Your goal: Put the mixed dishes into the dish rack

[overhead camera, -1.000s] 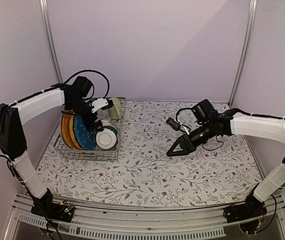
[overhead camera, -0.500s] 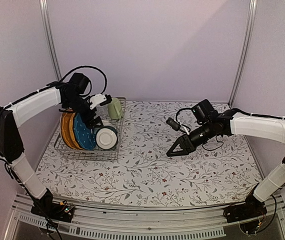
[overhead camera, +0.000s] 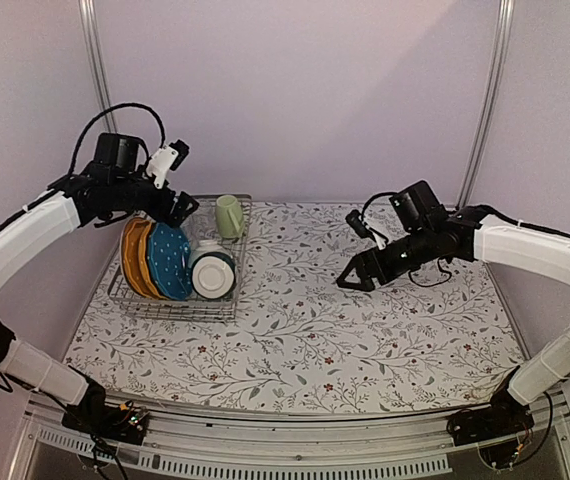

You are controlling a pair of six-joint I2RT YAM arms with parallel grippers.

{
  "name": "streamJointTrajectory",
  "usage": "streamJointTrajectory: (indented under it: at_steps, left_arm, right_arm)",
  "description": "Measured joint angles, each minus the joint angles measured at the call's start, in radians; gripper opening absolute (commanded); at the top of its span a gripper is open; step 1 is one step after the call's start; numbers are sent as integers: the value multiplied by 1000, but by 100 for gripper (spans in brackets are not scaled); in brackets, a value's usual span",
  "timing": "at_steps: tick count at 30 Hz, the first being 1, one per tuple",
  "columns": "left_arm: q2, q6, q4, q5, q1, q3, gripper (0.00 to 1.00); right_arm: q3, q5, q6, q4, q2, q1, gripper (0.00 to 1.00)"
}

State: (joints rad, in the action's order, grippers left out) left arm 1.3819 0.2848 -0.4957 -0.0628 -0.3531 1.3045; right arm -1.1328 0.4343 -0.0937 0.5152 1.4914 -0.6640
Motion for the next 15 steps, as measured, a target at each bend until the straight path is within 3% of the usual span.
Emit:
streamJointTrajectory:
  at_steps: [7, 15]
  left_arm:
    - [-83, -283, 186, 146, 2, -111, 100]
    - [-274, -492, 454, 160, 56, -363, 100]
  right_arm:
    - [-71, -296, -27, -16, -87, 6, 99]
    - [-72, -512, -47, -73, -175, 13, 99]
